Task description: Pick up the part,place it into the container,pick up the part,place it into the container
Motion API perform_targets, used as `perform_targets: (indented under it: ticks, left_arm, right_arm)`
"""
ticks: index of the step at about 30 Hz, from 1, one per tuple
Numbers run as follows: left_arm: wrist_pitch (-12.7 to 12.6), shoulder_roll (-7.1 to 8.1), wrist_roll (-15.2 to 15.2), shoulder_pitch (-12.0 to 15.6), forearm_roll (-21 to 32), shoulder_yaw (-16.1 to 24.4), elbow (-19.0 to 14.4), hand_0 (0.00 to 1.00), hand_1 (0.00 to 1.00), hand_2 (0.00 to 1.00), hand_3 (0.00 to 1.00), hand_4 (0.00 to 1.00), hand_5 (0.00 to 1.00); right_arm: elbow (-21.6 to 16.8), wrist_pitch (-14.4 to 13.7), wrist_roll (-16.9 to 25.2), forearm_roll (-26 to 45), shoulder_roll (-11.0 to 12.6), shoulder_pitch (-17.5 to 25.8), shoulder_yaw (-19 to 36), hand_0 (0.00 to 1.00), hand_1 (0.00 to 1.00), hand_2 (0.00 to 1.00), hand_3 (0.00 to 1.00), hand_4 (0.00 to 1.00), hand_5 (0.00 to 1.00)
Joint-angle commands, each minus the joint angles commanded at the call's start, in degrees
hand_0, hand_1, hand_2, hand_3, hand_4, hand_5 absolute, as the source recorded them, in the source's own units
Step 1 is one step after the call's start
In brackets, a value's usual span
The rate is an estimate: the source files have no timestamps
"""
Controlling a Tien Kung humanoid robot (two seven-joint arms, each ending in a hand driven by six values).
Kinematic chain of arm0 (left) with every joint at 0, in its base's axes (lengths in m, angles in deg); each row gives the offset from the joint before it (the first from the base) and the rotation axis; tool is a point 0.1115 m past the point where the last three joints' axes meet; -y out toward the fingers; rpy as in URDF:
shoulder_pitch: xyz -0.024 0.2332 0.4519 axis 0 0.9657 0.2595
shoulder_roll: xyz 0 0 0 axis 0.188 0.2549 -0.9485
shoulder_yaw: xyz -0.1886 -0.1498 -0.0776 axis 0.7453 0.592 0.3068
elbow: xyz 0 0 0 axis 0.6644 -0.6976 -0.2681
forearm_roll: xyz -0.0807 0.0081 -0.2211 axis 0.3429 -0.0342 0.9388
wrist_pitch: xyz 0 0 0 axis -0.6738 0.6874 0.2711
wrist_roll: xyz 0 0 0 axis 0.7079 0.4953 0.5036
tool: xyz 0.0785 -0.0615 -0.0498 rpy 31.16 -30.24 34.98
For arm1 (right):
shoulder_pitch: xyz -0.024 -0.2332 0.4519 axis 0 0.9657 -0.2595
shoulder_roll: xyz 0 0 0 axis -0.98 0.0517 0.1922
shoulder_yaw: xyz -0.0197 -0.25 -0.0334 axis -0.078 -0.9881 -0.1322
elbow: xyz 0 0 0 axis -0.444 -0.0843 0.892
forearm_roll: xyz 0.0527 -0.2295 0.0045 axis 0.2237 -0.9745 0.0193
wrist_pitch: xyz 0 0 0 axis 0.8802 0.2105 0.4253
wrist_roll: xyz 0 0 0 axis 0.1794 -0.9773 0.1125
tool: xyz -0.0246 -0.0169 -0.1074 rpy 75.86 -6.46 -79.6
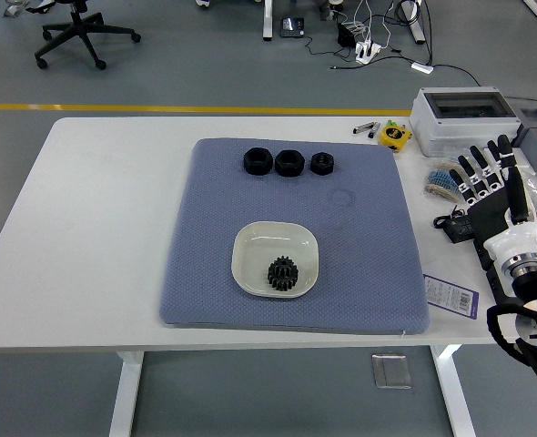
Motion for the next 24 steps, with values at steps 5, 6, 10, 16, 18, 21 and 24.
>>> perform_targets:
  ticks: [5, 6, 10, 16, 18, 21, 24]
  left_arm:
    - [0.0, 0.00, -0.2, 0.0, 0.1, 0.0, 0.0, 0.875, 0.841, 0.864, 0.629, 0.580, 0.737]
    - [0.0, 0.00, -0.2, -0.1, 0.1, 0.0, 0.0, 0.875, 0.841, 0.864, 0.629, 0.580, 0.737]
    - [0.0, 0.00, -0.2, 0.0, 0.1, 0.1, 0.0, 0.875, 0.841, 0.864, 0.629, 0.580, 0.737]
    - [0.0, 0.00, -0.1, 0.1, 0.1, 0.0, 0.0, 0.874, 0.840, 0.864, 0.628, 0.579, 0.739]
    - [0.0, 0.00, -0.2, 0.0, 0.1, 0.0, 0.0, 0.874, 0.839, 0.864, 0.628, 0.579, 0.741]
    - [0.0, 0.00, -0.2, 0.0, 0.0, 0.1, 0.0, 0.874, 0.839, 0.864, 0.628, 0.579, 0.741]
    - [0.0, 0.00, -0.2, 0.0, 0.3, 0.1, 0.0, 0.874, 0.838, 0.864, 0.627, 0.580, 0.743]
  right_arm:
    - [0.2, 0.0, -0.3, -0.1, -0.9, 1.3, 1.3, 0.873, 0.856, 0.879, 0.941, 0.897, 0.246]
    - [0.3, -0.1, -0.3, 0.1, -1.0, 1.4, 1.4, 0.873, 0.856, 0.879, 0.941, 0.897, 0.246]
    - [0.5, -0.5, -0.3, 0.8, -1.2, 1.9, 1.9, 0.873, 0.856, 0.879, 0.941, 0.897, 0.246]
    - [0.6, -0.9, -0.2, 1.3, -1.3, 2.0, 2.0, 0.857, 0.844, 0.870, 0.934, 0.848, 0.192]
    - [0.6, -1.0, -0.2, 1.2, -1.3, 1.9, 2.1, 0.852, 0.840, 0.868, 0.931, 0.818, 0.175]
    - [0.6, -1.4, -0.3, 1.2, -1.3, 1.8, 2.0, 0.852, 0.840, 0.868, 0.931, 0.818, 0.175]
    - [0.7, -1.6, -0.4, 1.3, -1.2, 1.8, 1.9, 0.843, 0.838, 0.866, 0.930, 0.810, 0.167]
